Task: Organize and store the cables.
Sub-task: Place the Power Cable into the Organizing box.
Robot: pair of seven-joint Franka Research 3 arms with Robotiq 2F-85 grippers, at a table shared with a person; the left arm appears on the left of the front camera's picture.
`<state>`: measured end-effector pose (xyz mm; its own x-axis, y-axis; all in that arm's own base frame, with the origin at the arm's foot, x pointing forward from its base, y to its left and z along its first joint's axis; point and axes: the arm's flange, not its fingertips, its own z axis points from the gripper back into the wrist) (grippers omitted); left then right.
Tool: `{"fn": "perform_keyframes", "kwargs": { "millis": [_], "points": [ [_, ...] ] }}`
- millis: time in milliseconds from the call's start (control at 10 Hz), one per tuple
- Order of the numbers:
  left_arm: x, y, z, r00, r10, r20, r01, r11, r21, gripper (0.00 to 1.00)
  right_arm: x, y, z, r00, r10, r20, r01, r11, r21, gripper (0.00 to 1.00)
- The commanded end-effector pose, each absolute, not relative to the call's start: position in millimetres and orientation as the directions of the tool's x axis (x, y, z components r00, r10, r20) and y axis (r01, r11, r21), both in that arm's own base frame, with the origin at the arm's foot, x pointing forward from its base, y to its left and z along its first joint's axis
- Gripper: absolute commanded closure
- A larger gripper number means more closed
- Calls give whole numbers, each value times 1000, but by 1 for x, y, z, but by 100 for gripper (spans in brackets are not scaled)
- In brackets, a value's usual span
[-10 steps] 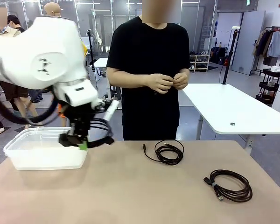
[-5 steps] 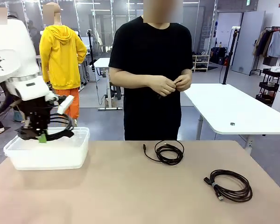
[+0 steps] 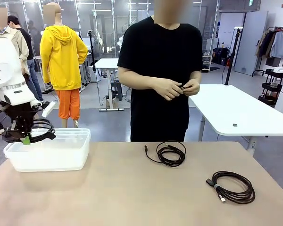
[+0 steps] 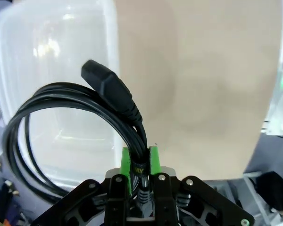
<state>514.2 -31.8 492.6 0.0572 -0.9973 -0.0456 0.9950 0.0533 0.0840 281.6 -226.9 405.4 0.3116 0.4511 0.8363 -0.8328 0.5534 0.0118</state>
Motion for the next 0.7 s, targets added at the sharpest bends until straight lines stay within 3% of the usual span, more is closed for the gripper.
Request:
{"fn": "perform_keyframes", "kwargs": {
  "millis": [0,500,600],
  "points": [
    [556,-26,473,82,-996,-41,987,75,141,100,282,-228,404,287,449,846,-836,549,-8,0],
    [586,-16,445,60,-998,0,995,60,75,100,282,-228,404,287,449,846,-836,549,-8,0],
    [579,-15,438,99,-994,-44,990,93,107,100,282,-228,404,287,449,846,-836,549,-8,0]
  ]
}}
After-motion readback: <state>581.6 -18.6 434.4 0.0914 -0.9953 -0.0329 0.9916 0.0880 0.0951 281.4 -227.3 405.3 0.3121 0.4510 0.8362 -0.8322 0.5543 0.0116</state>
